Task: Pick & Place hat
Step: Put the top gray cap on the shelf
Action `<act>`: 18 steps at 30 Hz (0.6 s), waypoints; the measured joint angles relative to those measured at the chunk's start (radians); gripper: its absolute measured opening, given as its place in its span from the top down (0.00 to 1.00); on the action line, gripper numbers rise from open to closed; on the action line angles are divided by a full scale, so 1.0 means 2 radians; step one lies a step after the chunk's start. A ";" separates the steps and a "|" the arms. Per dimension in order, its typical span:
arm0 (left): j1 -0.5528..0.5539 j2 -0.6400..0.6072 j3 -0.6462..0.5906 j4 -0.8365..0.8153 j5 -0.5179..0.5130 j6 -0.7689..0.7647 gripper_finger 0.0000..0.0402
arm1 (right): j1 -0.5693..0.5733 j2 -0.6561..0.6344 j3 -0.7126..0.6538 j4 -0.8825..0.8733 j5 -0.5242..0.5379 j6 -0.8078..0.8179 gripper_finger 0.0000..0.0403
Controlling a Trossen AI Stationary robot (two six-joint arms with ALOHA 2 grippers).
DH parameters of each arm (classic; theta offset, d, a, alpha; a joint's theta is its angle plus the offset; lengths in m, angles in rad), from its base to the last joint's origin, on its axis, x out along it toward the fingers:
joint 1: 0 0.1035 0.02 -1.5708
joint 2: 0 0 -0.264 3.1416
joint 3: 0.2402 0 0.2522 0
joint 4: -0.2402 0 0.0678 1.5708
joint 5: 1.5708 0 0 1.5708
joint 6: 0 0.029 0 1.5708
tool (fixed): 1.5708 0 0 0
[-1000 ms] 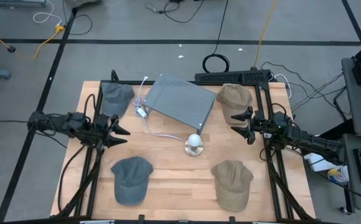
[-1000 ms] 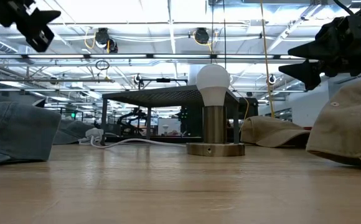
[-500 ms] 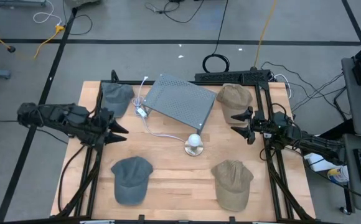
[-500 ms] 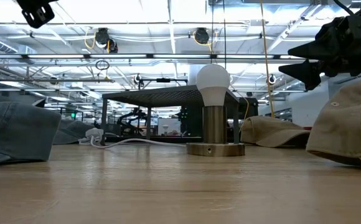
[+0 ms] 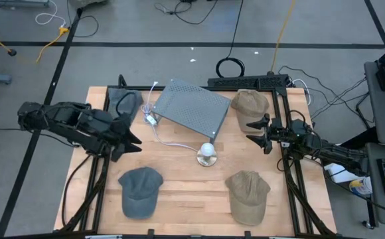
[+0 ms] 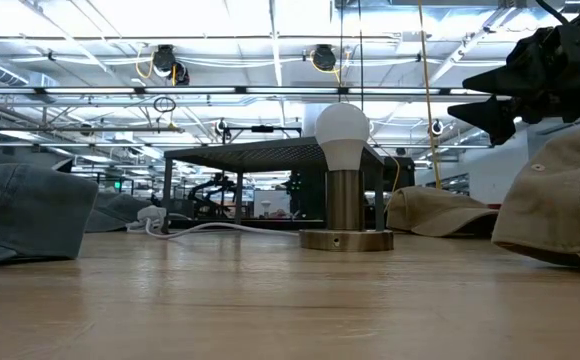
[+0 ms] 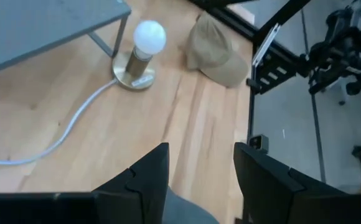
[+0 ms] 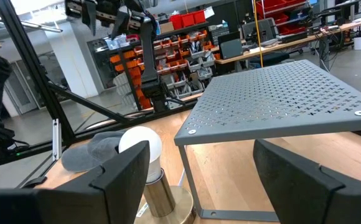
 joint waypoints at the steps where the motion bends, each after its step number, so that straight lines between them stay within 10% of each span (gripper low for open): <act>1: 0.000 0.013 0.015 -0.011 0.003 -0.002 0.55 | 0.000 0.000 0.000 0.000 0.000 0.000 0.31; 18: -0.009 0.187 0.223 -0.212 0.076 -0.042 0.55 | 0.000 0.000 0.000 0.000 0.000 0.000 0.31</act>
